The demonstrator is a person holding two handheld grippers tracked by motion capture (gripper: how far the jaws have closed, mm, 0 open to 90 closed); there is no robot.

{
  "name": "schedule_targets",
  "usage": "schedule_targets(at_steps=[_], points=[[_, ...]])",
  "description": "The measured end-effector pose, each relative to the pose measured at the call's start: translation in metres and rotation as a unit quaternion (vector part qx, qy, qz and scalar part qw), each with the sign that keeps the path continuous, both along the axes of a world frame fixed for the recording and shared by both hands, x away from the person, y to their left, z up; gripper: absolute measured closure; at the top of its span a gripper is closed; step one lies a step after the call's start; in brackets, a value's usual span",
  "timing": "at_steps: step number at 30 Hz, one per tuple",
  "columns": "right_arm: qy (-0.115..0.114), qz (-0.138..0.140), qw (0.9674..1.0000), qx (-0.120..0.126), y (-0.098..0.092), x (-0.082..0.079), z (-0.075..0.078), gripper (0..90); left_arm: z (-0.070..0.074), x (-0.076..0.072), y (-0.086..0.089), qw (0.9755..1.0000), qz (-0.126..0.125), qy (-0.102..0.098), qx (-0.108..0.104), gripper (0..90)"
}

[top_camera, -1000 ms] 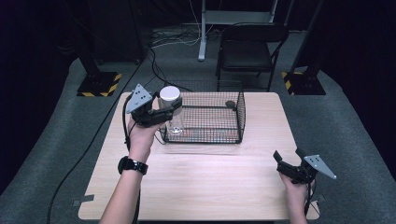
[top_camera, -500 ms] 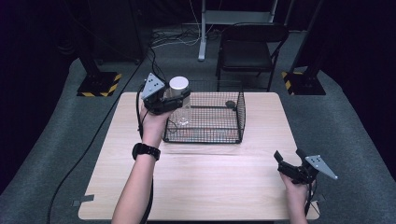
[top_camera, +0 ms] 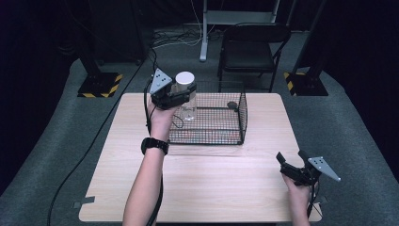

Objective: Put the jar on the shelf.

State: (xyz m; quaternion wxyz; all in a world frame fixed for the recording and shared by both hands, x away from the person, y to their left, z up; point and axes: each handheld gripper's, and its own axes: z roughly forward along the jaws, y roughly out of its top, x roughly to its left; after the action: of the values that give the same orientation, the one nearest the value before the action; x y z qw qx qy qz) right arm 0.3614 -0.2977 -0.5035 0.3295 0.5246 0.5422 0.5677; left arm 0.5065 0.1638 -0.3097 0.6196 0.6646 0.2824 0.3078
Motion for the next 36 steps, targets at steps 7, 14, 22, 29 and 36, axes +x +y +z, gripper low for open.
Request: schedule_targets(at_steps=[7,14,22,29,36], points=[[0.000,0.001,1.0000,-0.001,0.001,0.000,0.000,0.0,-0.003,0.003,-0.006,1.0000,-0.003,-0.006,-0.005,32.4],[0.000,0.002,1.0000,-0.001,0.001,0.000,0.000,0.0,-0.014,0.007,-0.010,1.0000,0.001,0.003,-0.008,32.5],[0.000,0.002,1.0000,0.000,0.000,0.000,0.000,0.0,-0.034,0.013,-0.009,0.9998,0.011,0.012,-0.008,32.4],[0.001,0.003,1.0000,-0.001,0.001,0.001,-0.001,0.0,-0.051,0.017,-0.008,0.9997,0.018,0.017,-0.009,32.5],[0.001,0.004,1.0000,-0.002,0.001,0.001,-0.001,0.0,-0.068,0.019,-0.010,0.9994,0.021,0.026,-0.004,32.5]])
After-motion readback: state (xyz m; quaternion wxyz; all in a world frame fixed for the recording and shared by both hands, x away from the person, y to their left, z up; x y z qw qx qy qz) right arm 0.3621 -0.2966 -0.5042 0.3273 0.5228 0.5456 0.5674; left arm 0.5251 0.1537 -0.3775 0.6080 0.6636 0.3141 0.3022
